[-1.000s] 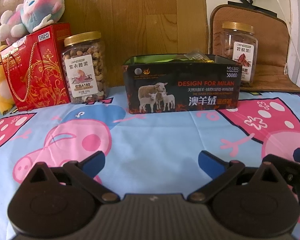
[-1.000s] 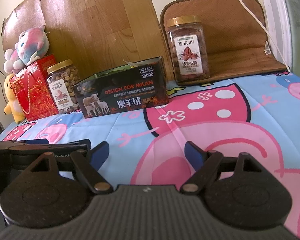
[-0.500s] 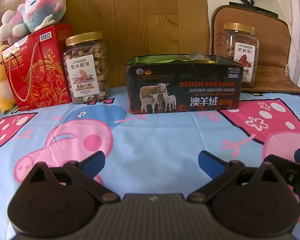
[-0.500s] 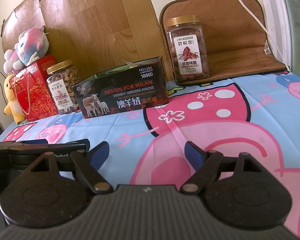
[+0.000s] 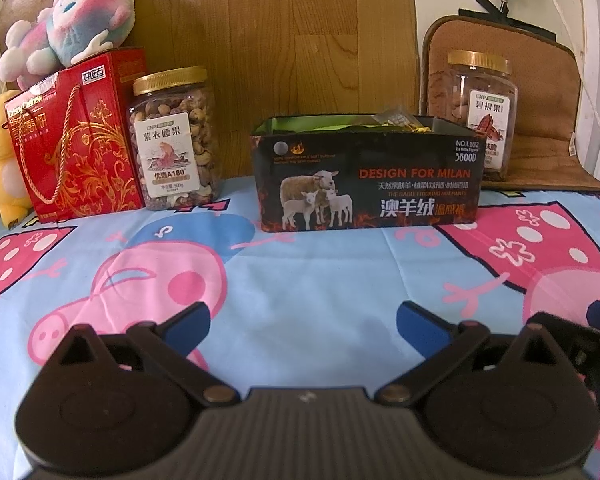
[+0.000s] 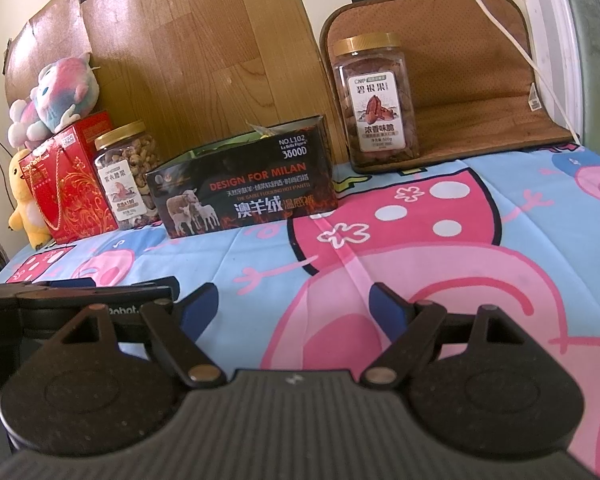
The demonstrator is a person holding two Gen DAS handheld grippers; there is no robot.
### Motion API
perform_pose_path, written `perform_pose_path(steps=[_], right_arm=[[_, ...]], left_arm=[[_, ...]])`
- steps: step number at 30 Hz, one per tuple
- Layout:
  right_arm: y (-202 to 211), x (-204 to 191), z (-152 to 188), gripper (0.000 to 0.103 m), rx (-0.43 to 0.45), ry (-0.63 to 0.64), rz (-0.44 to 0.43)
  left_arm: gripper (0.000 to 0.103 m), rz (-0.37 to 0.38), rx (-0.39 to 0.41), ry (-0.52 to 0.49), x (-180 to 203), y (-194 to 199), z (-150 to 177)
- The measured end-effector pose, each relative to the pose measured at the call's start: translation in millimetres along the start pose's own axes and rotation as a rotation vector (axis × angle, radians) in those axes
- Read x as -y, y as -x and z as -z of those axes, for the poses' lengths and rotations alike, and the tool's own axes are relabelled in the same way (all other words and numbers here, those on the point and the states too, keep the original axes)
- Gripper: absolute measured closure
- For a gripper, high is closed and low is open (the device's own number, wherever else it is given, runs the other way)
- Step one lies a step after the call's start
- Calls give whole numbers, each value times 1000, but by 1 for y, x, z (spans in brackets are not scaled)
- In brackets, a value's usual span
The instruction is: Organize snacks
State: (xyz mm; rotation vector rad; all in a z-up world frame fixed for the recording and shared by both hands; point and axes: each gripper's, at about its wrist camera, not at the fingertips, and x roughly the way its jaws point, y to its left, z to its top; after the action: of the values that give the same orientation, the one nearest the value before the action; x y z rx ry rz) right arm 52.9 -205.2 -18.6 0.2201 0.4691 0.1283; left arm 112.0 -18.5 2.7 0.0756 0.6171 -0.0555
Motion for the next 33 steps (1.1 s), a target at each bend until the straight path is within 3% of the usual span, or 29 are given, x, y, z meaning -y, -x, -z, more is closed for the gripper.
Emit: perform_pose_path(steps=[8, 28, 33], right_arm=[[1, -2, 1, 18, 8, 10, 4], [6, 0, 1, 18, -9, -5, 0], [17, -3, 4, 18, -25, -25, -10]], left_arm=[[0, 24, 19, 8, 0, 3, 0], [0, -20, -74, 39, -4, 4, 2], [0, 10, -105, 49, -2, 17, 4]])
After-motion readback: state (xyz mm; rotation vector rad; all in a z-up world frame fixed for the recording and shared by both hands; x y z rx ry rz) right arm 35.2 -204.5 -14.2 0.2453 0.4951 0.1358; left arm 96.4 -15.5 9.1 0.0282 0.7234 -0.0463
